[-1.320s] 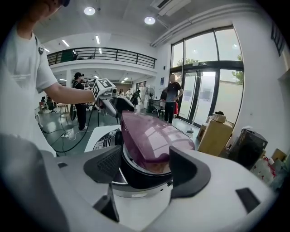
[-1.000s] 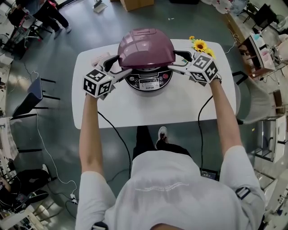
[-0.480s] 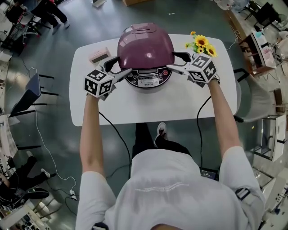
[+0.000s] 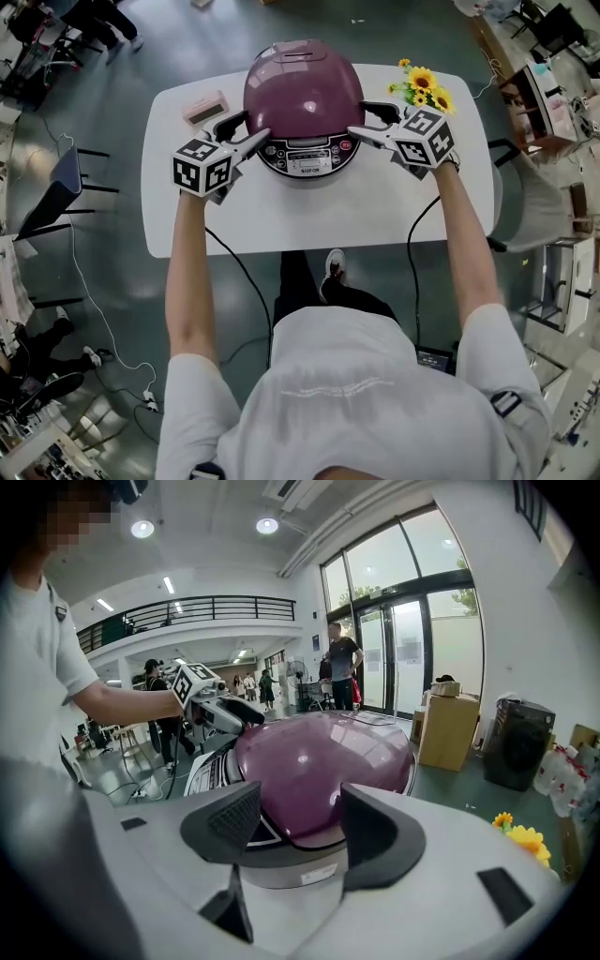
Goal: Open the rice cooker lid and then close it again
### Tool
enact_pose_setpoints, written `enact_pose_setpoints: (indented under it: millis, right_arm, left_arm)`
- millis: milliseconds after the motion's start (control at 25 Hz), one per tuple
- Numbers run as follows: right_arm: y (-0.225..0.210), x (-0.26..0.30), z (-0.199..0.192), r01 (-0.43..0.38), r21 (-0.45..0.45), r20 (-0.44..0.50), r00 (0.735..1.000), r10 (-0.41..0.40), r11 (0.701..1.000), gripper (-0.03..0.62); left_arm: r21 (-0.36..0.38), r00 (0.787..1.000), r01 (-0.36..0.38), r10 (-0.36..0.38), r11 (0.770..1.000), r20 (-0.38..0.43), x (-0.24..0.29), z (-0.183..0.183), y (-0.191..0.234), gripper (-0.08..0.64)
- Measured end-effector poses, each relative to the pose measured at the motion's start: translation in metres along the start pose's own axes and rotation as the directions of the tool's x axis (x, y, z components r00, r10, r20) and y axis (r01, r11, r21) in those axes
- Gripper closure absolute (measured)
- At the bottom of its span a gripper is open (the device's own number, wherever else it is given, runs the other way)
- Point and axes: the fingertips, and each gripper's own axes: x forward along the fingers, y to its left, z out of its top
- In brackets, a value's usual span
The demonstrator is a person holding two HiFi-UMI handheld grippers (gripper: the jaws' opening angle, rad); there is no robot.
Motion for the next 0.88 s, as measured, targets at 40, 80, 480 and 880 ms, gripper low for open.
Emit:
enact_pose_setpoints:
  millis: [40, 80, 480, 880]
  right_arm:
    - [-0.0001, 0.0003, -0.0001, 0.003, 0.004, 0.000, 1.000, -0.003, 1.000, 0.319]
    - [-0.0001, 0.0009, -0.0004, 0.007, 0.005, 0.000, 1.000, -0.007, 1.000, 0.319]
    - [-0.0004, 0.0052, -0.0038, 0.043, 0.015, 0.007, 0.999, -0.043, 0.999, 0.324]
    - [0.0007, 0.0052, -0.0027, 0.081, 0.048, 0.038, 0.996, -0.083, 0.996, 0.334]
  left_arm:
    - [0.000, 1.000, -0.003, 0.003, 1.000, -0.005, 0.0002, -0.0007, -0.0001, 0.288]
    - [0.000, 1.000, -0.007, 0.007, 1.000, -0.009, 0.0006, -0.0016, -0.0001, 0.288]
    - [0.000, 0.999, -0.029, 0.029, 1.000, -0.021, 0.0047, -0.0066, 0.0003, 0.287]
    - [0.003, 0.998, -0.047, 0.047, 0.999, -0.045, 0.0054, -0.0072, -0.0012, 0.288]
